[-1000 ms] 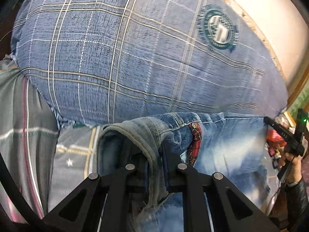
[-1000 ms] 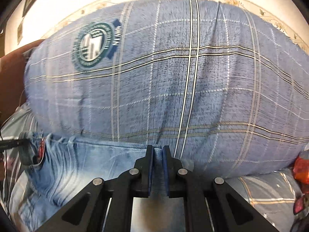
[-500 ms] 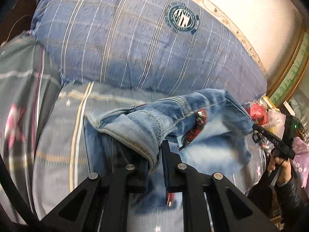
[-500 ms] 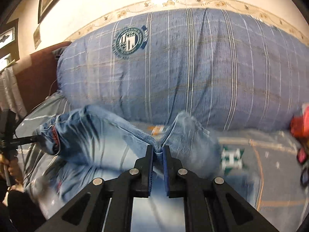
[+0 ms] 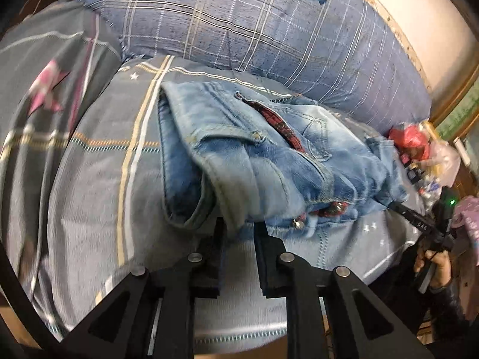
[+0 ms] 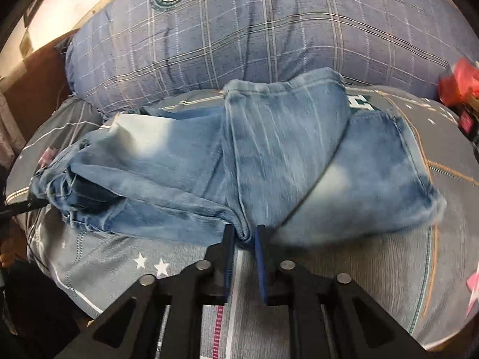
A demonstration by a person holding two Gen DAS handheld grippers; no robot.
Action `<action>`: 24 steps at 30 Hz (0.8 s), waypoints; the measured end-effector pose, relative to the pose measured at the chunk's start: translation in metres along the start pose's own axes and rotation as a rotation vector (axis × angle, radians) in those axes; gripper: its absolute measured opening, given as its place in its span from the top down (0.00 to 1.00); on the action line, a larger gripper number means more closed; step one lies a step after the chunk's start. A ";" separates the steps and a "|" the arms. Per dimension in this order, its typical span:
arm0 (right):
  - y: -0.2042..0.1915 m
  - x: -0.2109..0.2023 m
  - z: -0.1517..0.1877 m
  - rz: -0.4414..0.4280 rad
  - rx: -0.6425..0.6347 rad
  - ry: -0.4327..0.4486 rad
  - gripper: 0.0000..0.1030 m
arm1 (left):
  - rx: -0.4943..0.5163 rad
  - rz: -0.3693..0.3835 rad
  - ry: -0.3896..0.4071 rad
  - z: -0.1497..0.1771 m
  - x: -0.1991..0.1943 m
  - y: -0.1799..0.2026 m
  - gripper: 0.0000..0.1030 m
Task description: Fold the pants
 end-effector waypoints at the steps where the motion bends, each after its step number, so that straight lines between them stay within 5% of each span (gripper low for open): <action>1: 0.002 -0.002 0.001 0.008 0.008 0.005 0.45 | -0.016 0.003 0.013 0.000 -0.005 -0.003 0.76; 2: 0.003 -0.006 0.002 0.013 0.015 0.015 0.20 | -0.032 0.006 0.027 -0.001 -0.011 -0.005 0.73; 3: 0.005 -0.012 0.001 0.016 0.023 0.035 0.18 | -0.043 0.014 0.039 -0.003 -0.015 -0.006 0.67; 8: 0.006 -0.036 -0.016 -0.008 0.062 0.083 0.18 | -0.101 0.084 0.092 -0.017 -0.028 0.002 0.67; 14: -0.002 -0.019 -0.062 -0.003 0.133 0.089 0.19 | -0.106 0.043 0.062 -0.032 0.008 0.018 0.59; 16: -0.006 0.007 -0.070 0.028 0.118 0.053 0.19 | -0.096 0.002 0.044 -0.032 0.022 0.017 0.71; 18: -0.006 0.036 -0.071 0.082 0.084 -0.007 0.37 | -0.044 -0.081 0.032 -0.031 0.029 0.016 0.75; 20: -0.004 0.055 -0.070 0.143 0.033 -0.045 0.88 | 0.028 -0.166 0.047 -0.035 0.025 0.018 0.77; 24: 0.016 0.024 -0.089 0.147 0.079 0.071 0.94 | 0.126 -0.240 0.111 -0.049 0.001 0.025 0.77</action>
Point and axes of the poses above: each gripper's, at about its wrist camera, not at the fingertips, and x roughly the way its jaws point, y to its right, z to its underside, the point moved 9 cm from there along x, roughly the way its jaws point, and after that the axes turned 2 degrees about z, right-handed, at the moved point
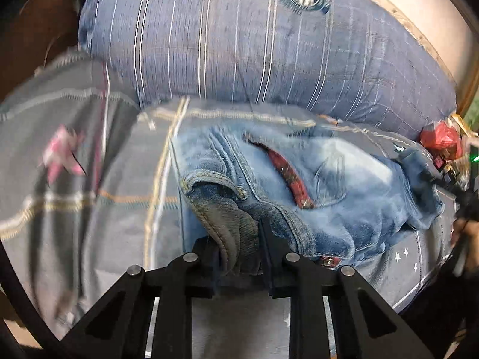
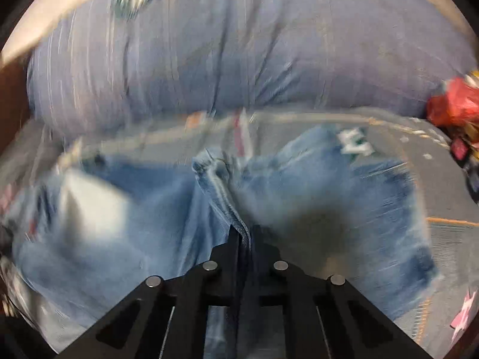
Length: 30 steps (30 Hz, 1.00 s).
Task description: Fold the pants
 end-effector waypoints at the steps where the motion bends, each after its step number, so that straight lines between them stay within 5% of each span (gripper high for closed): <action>1: 0.011 -0.013 -0.006 0.003 0.029 0.044 0.94 | 0.017 -0.002 -0.006 -0.001 -0.001 0.000 0.77; 5: 0.078 -0.060 -0.018 0.014 0.174 0.160 0.94 | 0.071 -0.022 -0.111 0.025 0.019 -0.003 0.77; 11: 0.136 -0.027 0.051 0.031 0.298 -0.043 0.78 | 0.110 -0.026 -0.124 0.046 0.019 -0.001 0.69; 15: 0.157 -0.035 0.059 0.009 0.383 -0.025 0.67 | 0.126 -0.048 -0.073 0.033 -0.017 -0.012 0.55; 17: 0.164 -0.046 0.049 0.045 0.383 0.005 0.14 | 0.115 -0.085 -0.028 0.018 -0.037 -0.021 0.55; 20: 0.168 -0.066 0.027 0.097 0.363 0.078 0.10 | 0.063 -0.064 0.046 0.001 -0.065 -0.027 0.54; 24: 0.128 -0.076 -0.006 0.032 0.288 0.117 0.11 | 0.061 -0.016 0.068 -0.016 -0.052 -0.004 0.54; 27: 0.046 -0.059 -0.021 -0.127 0.155 0.069 0.14 | 0.082 0.002 0.029 -0.017 -0.013 0.017 0.54; 30: -0.039 -0.034 -0.021 -0.282 0.037 -0.019 0.28 | 0.053 0.001 -0.013 -0.006 0.018 0.020 0.54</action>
Point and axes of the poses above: each gripper's, at about its wrist camera, not at the fingertips, and x roughly the way its jaws point, y to its right, z to its underside, the point moved 9 cm from there along x, roughly the way its jaws point, and after that the axes turned 2 degrees about z, right-handed, at the moved point
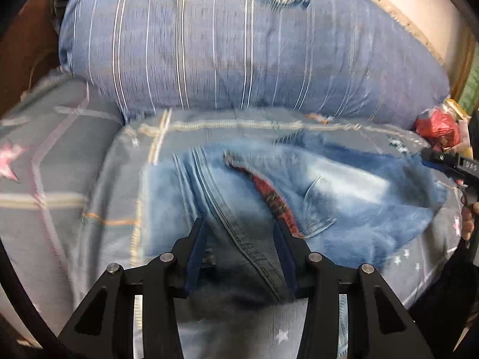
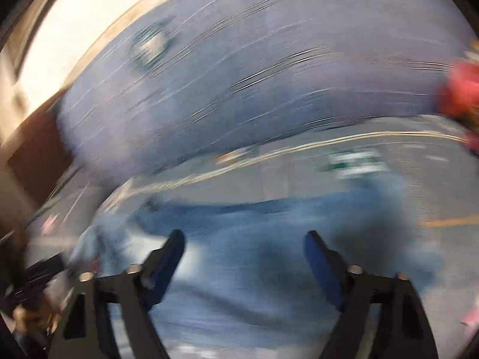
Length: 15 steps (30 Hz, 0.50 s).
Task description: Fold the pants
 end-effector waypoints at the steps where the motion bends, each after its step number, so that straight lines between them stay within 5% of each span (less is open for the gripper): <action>1: -0.025 0.017 0.002 -0.039 -0.043 -0.038 0.30 | -0.012 0.002 -0.004 0.005 0.007 -0.001 0.54; 7: -0.133 0.112 -0.006 -0.133 -0.247 -0.188 0.36 | -0.072 0.044 0.002 0.014 0.020 -0.012 0.54; 12: -0.158 0.175 -0.011 -0.144 -0.257 -0.281 0.63 | -0.066 0.028 0.001 0.014 0.019 -0.015 0.54; 14: -0.160 0.193 -0.002 -0.102 -0.292 -0.325 0.86 | -0.047 0.006 -0.020 0.016 0.021 -0.014 0.54; 15: -0.161 0.195 -0.003 -0.080 -0.325 -0.308 0.87 | -0.041 0.000 -0.031 0.018 0.021 -0.014 0.54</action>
Point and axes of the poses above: each gripper's, at about its wrist camera, not at the fingertips, and x roughly the way its jaws point, y to its right, z to its underside, the point moved 9 cm from there along x, roughly the way its jaws point, and after that the axes turned 2 degrees about z, right-handed, at the moved point
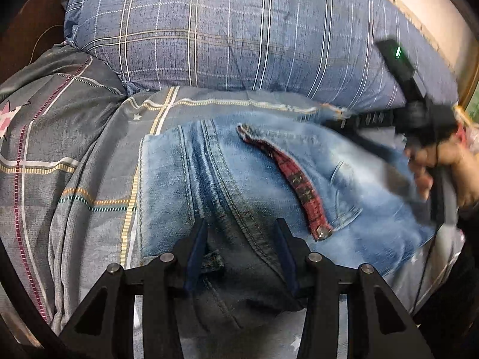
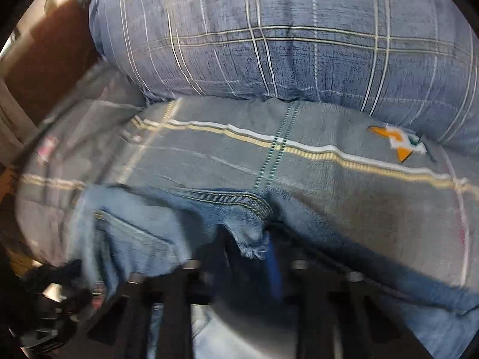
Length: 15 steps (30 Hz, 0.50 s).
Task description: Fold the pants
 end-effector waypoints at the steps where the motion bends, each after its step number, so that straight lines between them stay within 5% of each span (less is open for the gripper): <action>1: -0.001 -0.004 -0.004 0.001 -0.020 0.020 0.89 | 0.004 -0.005 -0.011 0.001 0.001 -0.001 0.54; 9: 0.020 -0.007 -0.041 -0.012 0.031 0.122 0.94 | 0.006 -0.007 -0.042 0.003 0.008 -0.005 0.54; 15: 0.030 0.015 -0.032 -0.008 0.058 0.134 0.89 | -0.060 0.071 0.040 -0.009 -0.009 -0.007 0.55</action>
Point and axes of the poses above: each gripper's, at about its wrist camera, not at the fingertips, and x roughly the way its jaws point, y to its right, z to its underside, the point moved 9 cm from there along x, roughly the way its jaws point, and after that the axes turned 2 degrees about z, right-handed, at the moved point
